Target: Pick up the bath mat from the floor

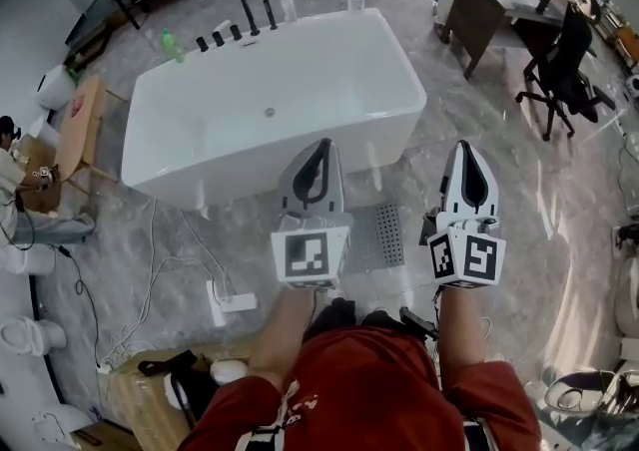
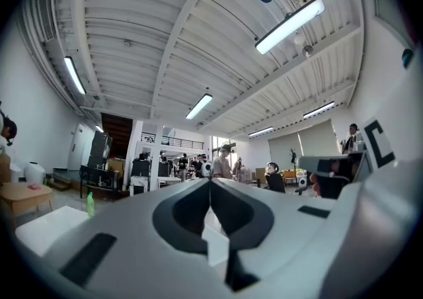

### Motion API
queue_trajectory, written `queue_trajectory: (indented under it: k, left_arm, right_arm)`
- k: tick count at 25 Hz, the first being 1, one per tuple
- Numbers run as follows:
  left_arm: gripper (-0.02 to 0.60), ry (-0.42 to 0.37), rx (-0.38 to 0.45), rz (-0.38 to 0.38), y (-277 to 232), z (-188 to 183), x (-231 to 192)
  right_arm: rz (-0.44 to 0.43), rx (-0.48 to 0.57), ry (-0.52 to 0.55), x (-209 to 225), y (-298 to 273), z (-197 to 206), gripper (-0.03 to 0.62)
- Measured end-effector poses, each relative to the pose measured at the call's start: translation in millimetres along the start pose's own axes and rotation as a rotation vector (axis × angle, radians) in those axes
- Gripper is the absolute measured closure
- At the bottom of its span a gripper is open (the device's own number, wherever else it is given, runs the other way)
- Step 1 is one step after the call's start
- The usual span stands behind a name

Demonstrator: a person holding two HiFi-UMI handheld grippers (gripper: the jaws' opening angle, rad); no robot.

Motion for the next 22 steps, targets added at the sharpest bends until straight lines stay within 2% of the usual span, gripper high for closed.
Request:
queue_trajectory:
  k: [4, 9, 13, 17, 22]
  left_arm:
    - [0.566, 0.021, 0.020, 0.018, -15, 0, -12]
    - [0.566, -0.001, 0.024, 0.015, -27, -2, -20]
    - [0.566, -0.034, 0.019, 0.003, -33, 4, -17]
    - [0.566, -0.038, 0.006, -0.035, -43, 11, -7]
    - [0.566, -0.051, -0.007, -0.043, -56, 16, 9]
  right_arm:
    - [0.009, 0.010, 0.016, -10, -19, 1, 0.583]
    - [-0.001, 0.029, 0.024, -12, -33, 3, 0.582]
    - [-0.017, 0.036, 0.007, -2, -44, 6, 0.583]
    - [-0.040, 0.028, -0.010, 17, -51, 12, 0.582]
    - [-0.050, 0.019, -0.020, 41, -58, 17, 0.583]
Point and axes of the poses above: the fingertips, and each gripper's own axes: y backward along the fingers, x to its right, z out of its underside, the point moved 5 cm from there along y, backward along the fingers, and after that the axes turned 15 degrees about x, right-handed, at the moved point
